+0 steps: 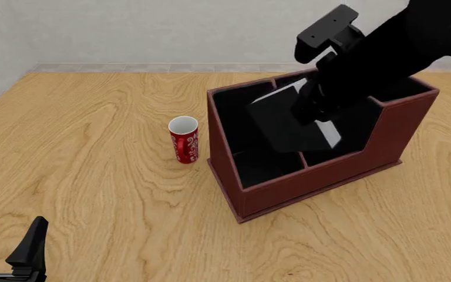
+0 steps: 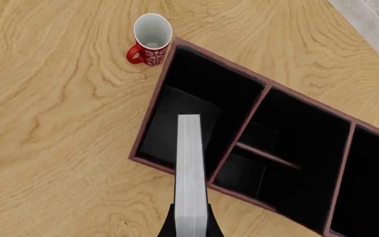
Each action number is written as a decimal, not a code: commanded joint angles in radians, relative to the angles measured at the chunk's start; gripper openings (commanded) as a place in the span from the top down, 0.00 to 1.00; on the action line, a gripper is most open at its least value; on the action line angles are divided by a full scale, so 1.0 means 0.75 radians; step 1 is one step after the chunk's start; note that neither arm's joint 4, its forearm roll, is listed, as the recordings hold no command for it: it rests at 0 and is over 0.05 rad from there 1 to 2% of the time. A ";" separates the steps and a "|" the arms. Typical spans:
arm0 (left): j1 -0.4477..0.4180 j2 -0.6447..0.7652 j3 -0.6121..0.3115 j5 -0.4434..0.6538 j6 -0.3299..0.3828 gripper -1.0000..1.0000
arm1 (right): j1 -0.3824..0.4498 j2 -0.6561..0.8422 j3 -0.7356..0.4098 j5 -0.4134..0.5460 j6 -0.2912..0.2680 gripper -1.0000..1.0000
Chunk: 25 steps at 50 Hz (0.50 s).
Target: Pick up the book and place it in the left compartment of the caddy.
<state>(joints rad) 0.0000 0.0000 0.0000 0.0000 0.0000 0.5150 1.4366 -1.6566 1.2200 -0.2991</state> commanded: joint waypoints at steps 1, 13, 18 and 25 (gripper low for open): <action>0.000 0.000 0.000 0.000 0.000 0.00 | 0.011 0.053 -0.034 0.000 0.038 1.00; 0.000 0.000 0.000 0.000 0.000 0.00 | 0.025 0.121 -0.062 0.000 0.060 1.00; 0.000 0.000 0.000 0.000 0.000 0.00 | 0.019 0.142 -0.071 0.000 0.054 1.00; 0.000 0.000 0.000 0.000 0.000 0.00 | 0.014 0.164 -0.081 -0.001 0.053 1.00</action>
<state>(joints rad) 0.0000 0.0000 0.0000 0.0000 0.0000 0.5265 1.5371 -1.6965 1.2200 -0.2808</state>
